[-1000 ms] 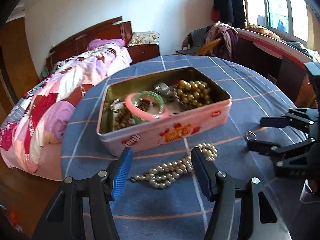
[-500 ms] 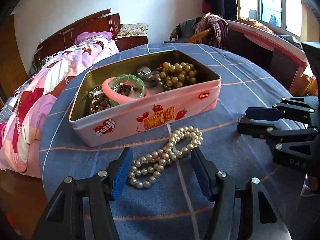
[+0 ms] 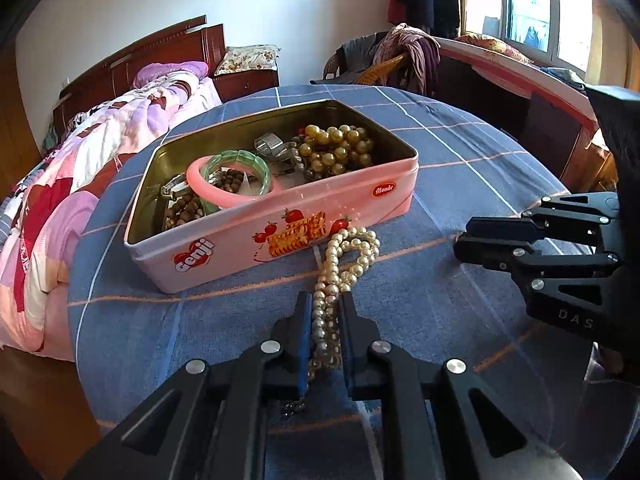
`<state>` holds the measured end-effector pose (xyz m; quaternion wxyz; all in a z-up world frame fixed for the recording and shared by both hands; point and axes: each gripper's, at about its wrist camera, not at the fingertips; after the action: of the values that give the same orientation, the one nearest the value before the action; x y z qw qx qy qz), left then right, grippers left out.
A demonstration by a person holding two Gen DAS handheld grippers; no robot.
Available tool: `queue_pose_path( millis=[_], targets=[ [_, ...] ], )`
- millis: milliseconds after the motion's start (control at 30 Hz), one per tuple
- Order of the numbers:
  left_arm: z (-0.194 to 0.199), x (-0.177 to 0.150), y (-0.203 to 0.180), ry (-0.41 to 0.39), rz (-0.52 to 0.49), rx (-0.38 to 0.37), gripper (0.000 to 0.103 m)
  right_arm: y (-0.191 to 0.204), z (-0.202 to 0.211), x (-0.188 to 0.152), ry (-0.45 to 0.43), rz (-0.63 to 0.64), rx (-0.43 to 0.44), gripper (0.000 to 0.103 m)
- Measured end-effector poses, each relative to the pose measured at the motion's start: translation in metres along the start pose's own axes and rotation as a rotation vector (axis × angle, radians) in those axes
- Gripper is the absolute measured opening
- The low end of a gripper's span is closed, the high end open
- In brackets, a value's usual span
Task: Organize jewelry
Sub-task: 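Grasp the pearl necklace with the left tool while the right tool grasps the silver ring, then carry pearl necklace and silver ring over the pink tin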
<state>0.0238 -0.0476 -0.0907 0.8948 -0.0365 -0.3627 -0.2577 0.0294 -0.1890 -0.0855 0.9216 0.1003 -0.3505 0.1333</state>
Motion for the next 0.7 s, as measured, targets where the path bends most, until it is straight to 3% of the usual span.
queue_pose_path(
  millis=[700],
  targets=[
    [0.054,0.019,0.017,-0.126,0.057,-0.006,0.011,0.004,0.018,0.009,-0.059,0.015,0.000,0.021]
  ],
)
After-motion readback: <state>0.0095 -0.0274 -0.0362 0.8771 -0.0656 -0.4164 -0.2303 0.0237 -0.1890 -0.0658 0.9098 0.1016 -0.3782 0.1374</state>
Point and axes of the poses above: each gripper's, at about its wrist camera, not at the fingertips, and z roughly against the way its jaws point, y to its left, x to its top, and after that the axes turned 8 degrees about -z, right-handed
